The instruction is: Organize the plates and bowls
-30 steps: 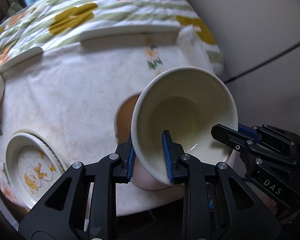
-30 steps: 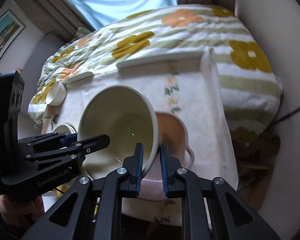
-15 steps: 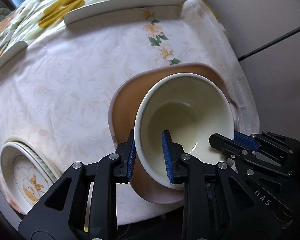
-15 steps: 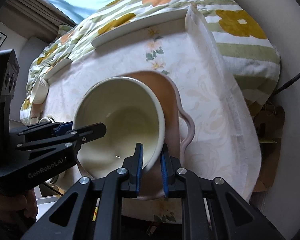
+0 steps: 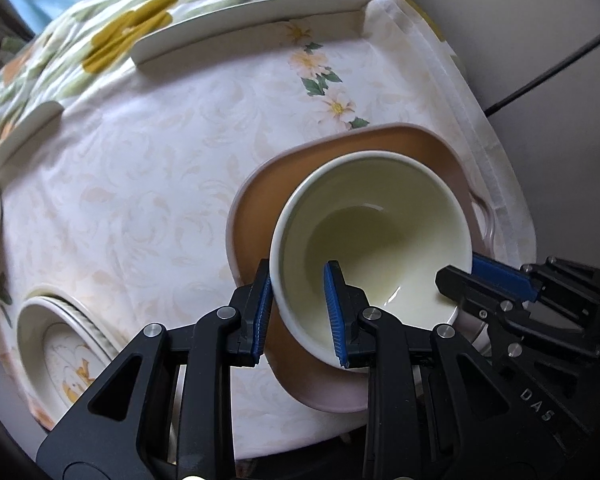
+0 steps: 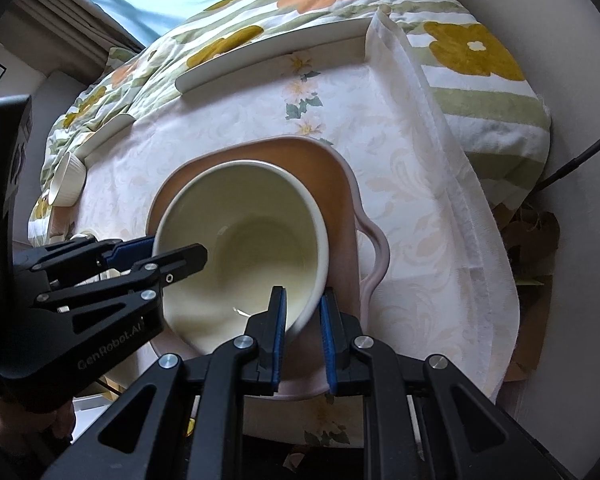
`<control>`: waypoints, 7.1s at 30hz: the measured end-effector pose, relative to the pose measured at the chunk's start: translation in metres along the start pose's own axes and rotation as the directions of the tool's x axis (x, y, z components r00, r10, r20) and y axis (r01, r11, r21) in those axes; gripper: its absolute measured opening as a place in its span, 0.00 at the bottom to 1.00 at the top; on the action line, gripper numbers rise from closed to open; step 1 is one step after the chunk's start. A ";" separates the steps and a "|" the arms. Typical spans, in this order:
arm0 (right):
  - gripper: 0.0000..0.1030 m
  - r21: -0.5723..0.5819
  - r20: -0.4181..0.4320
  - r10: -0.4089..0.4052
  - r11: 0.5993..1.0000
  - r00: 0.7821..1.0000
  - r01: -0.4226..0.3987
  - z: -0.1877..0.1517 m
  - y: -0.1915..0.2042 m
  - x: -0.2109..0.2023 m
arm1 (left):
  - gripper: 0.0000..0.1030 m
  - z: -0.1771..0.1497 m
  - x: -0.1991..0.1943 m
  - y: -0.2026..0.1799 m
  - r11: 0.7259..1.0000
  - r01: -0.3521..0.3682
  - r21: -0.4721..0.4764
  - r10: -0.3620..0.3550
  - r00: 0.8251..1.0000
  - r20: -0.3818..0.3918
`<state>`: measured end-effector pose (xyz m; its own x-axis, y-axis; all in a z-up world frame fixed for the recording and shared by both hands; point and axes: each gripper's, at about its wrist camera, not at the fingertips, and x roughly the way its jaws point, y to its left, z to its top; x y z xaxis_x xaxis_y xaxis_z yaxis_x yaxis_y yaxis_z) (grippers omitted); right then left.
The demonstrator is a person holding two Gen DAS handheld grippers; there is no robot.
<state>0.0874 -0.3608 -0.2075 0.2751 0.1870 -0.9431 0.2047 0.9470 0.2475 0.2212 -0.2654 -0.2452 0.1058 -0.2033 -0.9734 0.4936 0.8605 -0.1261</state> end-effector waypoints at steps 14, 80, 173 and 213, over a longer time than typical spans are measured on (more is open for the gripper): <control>0.57 -0.156 0.085 -0.050 0.986 0.995 0.063 -0.024 0.021 -0.027 | 0.99 -0.001 -0.030 -0.012 1.000 -0.017 0.012 0.016 0.997 0.072; 0.29 -0.557 -0.272 0.291 0.730 0.917 -0.396 0.189 0.415 0.200 | 0.23 -0.073 -0.036 0.464 0.525 0.089 -0.847 0.284 0.919 0.273; 0.18 -0.209 0.056 0.125 0.972 0.991 -0.111 -0.002 0.000 -0.017 | 0.22 -0.034 -0.027 -0.029 0.970 -0.166 -0.177 0.193 0.970 0.150; 0.98 -0.297 0.269 0.125 0.954 0.955 -0.041 -0.038 0.004 -0.077 | 0.90 -0.073 -0.120 -0.009 0.981 -0.138 -0.134 0.182 0.892 0.415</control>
<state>0.0309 -0.3611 -0.1423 0.5408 0.2269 -0.8100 -0.0950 0.9732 0.2092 0.1414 -0.2148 -0.1410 0.5421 -0.2183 -0.8115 0.3546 0.9349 -0.0147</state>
